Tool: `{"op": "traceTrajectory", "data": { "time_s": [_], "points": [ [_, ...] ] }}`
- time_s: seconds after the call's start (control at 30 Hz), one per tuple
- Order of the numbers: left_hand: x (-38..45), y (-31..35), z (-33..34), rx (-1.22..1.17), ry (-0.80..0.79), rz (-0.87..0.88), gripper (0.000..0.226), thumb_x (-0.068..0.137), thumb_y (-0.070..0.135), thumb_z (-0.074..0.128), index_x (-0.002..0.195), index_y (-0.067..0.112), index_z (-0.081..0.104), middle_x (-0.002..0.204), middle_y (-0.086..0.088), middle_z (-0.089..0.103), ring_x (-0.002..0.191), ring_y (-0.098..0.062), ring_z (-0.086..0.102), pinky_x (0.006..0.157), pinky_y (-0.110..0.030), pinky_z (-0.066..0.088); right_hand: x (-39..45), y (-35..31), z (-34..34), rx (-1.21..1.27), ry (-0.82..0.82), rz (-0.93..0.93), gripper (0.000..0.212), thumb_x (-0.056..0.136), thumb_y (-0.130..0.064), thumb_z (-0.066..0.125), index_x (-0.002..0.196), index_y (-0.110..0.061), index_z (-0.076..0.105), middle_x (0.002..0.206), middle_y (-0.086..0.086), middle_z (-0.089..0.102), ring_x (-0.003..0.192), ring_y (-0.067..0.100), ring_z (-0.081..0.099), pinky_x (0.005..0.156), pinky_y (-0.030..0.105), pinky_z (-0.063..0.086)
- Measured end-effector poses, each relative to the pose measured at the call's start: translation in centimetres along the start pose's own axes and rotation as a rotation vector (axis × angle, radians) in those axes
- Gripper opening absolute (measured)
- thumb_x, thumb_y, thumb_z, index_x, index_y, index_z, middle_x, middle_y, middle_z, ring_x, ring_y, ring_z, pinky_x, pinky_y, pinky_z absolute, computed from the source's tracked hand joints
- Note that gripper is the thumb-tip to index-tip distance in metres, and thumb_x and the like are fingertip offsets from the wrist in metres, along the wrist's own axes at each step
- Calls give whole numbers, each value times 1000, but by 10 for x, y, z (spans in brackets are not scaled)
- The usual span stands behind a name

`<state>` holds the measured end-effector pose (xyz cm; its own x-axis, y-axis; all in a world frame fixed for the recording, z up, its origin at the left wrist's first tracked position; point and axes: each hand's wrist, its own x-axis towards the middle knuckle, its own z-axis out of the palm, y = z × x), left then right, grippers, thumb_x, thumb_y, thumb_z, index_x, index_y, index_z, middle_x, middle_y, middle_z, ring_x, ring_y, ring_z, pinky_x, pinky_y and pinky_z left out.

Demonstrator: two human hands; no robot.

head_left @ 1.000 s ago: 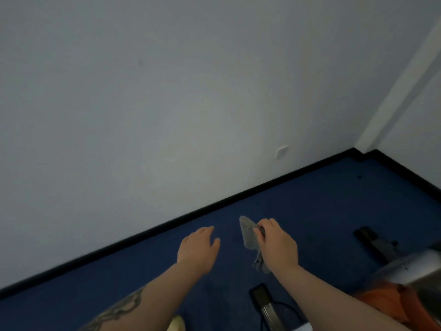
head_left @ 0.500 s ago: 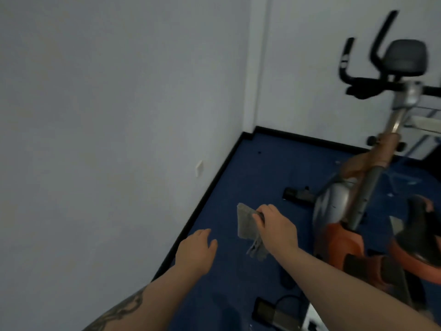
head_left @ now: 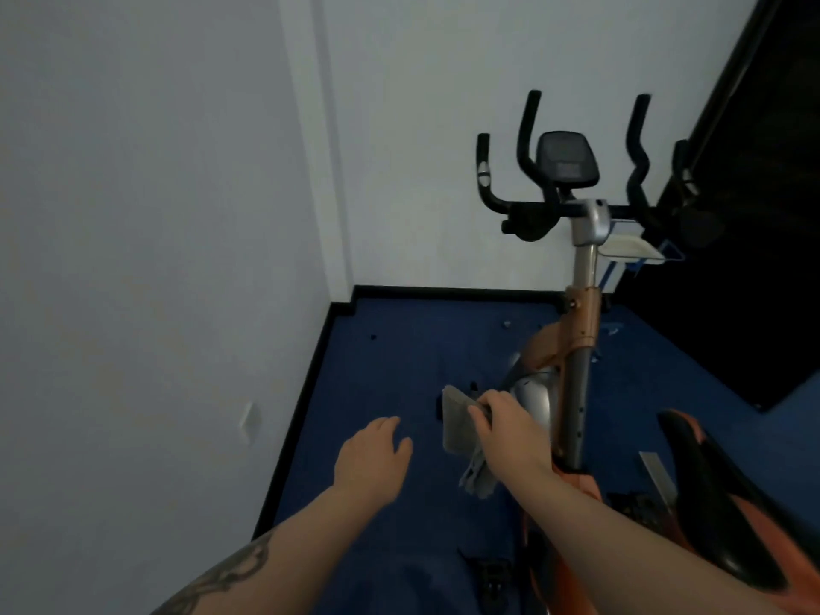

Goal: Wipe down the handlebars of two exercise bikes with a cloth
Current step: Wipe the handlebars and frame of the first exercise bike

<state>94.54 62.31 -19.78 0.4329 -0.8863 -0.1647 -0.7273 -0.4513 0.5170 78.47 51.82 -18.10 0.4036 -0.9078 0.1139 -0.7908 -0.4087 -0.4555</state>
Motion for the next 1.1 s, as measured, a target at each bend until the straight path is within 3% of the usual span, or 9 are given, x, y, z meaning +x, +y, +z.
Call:
{"op": "traceTrajectory", "data": {
  "time_s": [0.2, 0.47, 0.77, 0.97, 1.1],
  "points": [
    [93, 16, -28, 27, -18, 127, 54, 98, 43, 36, 146, 18, 31, 152, 0, 34, 135, -18, 39, 110, -34, 33, 68, -6, -3, 14, 40, 112, 22, 98, -40, 43, 86, -24, 51, 88, -8, 53, 75, 13, 56, 66, 40, 52],
    [234, 43, -58, 89, -76, 341, 54, 99, 43, 34, 147, 19, 30, 154, 0, 31, 137, -18, 35, 111, -32, 30, 172, -11, 3, 49, 227, 303, 21, 97, -42, 44, 88, -25, 54, 91, -9, 57, 74, 12, 58, 66, 39, 52],
    [324, 97, -64, 68, -158, 487, 54, 99, 43, 35, 147, 19, 30, 154, 0, 31, 138, -18, 35, 110, -32, 28, 243, 4, -23, 187, 426, 506, 21, 94, -44, 48, 83, -28, 56, 75, -10, 61, 64, 7, 57, 55, 29, 48],
    [374, 155, -65, -180, -70, 497, 49, 98, 39, 41, 144, 22, 36, 150, 4, 38, 133, -15, 40, 103, -27, 31, 293, 31, -53, 388, 635, 538, 16, 93, -38, 54, 87, -24, 60, 77, -9, 63, 71, 11, 61, 61, 32, 51],
    [405, 190, -63, -434, 29, 447, 43, 97, 35, 44, 139, 26, 42, 142, 7, 46, 121, -7, 45, 94, -22, 31, 327, 47, -80, 532, 755, 477, 15, 93, -36, 54, 82, -27, 58, 69, -11, 61, 62, 1, 58, 53, 18, 40]
  ]
}}
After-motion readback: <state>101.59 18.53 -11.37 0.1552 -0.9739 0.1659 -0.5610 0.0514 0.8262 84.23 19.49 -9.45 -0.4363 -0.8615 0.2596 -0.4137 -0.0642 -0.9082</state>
